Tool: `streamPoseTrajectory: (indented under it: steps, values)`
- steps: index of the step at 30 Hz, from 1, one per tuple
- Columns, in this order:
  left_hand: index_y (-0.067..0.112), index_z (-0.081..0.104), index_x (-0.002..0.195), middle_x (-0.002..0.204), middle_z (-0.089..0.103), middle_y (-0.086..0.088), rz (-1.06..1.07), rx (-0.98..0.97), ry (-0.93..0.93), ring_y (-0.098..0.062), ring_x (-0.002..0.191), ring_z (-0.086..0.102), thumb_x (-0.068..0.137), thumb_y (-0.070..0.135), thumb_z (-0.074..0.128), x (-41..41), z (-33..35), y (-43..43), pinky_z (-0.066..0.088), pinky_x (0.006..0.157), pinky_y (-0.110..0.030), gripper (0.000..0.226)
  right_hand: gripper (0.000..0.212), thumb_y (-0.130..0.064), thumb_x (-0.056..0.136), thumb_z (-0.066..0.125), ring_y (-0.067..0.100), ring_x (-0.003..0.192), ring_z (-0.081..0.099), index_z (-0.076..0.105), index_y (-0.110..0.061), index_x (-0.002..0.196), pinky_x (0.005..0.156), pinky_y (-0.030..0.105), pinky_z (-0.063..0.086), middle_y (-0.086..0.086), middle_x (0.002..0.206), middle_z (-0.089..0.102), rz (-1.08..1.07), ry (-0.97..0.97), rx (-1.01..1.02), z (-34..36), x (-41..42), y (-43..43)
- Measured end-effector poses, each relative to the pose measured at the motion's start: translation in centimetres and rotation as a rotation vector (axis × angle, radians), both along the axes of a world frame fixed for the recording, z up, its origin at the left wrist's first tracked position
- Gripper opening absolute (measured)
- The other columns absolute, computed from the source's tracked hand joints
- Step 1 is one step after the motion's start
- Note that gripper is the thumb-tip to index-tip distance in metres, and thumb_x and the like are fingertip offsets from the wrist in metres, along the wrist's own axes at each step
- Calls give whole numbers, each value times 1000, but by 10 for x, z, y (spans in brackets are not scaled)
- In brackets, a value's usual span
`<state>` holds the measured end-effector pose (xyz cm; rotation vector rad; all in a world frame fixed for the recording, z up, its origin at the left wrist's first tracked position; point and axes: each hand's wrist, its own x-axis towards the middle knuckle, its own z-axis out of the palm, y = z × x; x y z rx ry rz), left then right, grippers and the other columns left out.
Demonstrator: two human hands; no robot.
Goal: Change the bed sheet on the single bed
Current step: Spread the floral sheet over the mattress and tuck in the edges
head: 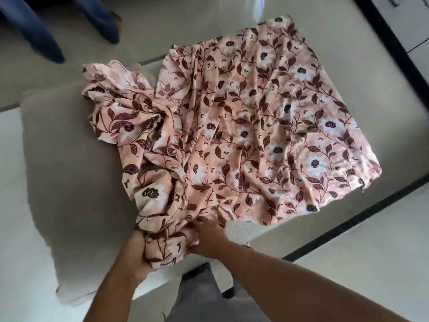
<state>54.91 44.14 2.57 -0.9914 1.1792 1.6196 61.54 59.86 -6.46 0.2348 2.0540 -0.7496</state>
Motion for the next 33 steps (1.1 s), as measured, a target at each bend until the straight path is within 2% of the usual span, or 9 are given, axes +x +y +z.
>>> streamPoseTrajectory:
  steps: [2,5,9,14,17,19,22,28,33]
  values:
    - [7,79,98,101,76,-16,-78,11,-10,-30,78,76,83,34,53,5,16,-5,62,60,-47,39,50,-30,94,62,35,127,54,50,-32,142,106,55,45,7,138,56,-15,2,5,-4,5,-23]
    - [3,72,105,101,76,-18,-89,-122,51,-29,77,76,92,25,55,9,12,-24,61,64,-41,31,51,-9,97,52,33,108,64,47,-25,145,95,43,53,17,125,65,-69,-149,-162,2,18,-46]
    - [4,73,102,100,76,-17,-93,-330,103,-26,80,75,98,21,58,8,-11,-45,56,77,-40,23,45,-10,104,47,34,113,61,40,-9,148,97,37,46,28,132,59,-45,-234,-403,22,35,-71]
    - [3,71,105,96,75,-21,-139,-286,193,-27,76,74,93,0,56,10,-28,-47,58,72,-38,20,46,-10,98,62,28,110,57,49,9,139,94,5,36,33,132,56,-117,-385,-587,29,32,-75]
    - [9,70,108,102,74,-22,-166,-269,222,-36,89,72,93,-3,56,12,-34,-45,55,89,-52,24,46,-17,96,67,35,96,65,53,5,135,95,30,48,13,126,61,-15,-502,-542,25,32,-69]
    - [11,69,112,103,75,-19,-218,-290,241,-38,96,72,92,-1,59,16,-41,-47,54,93,-57,26,59,-23,95,69,41,116,60,45,-3,145,107,47,44,8,141,54,153,-411,-476,18,35,-64]
    - [19,68,111,101,77,-10,-354,-408,308,-33,95,73,82,14,69,18,-48,-48,55,91,-58,30,94,-31,90,73,39,142,39,13,-24,161,118,44,34,14,158,36,36,-320,-309,10,35,-55]
    - [20,49,105,96,66,-4,-689,-774,624,-34,91,64,91,12,63,31,-50,-32,46,70,-38,21,36,-35,106,41,17,92,64,53,-18,135,84,34,57,2,113,66,-669,-111,-223,13,2,-41]
    - [25,54,127,116,69,-6,-1143,-689,552,-30,103,65,91,29,59,38,-62,-28,53,85,-38,37,51,-43,104,35,28,127,53,40,-19,148,108,40,41,3,134,56,-770,128,-166,15,-53,-41]
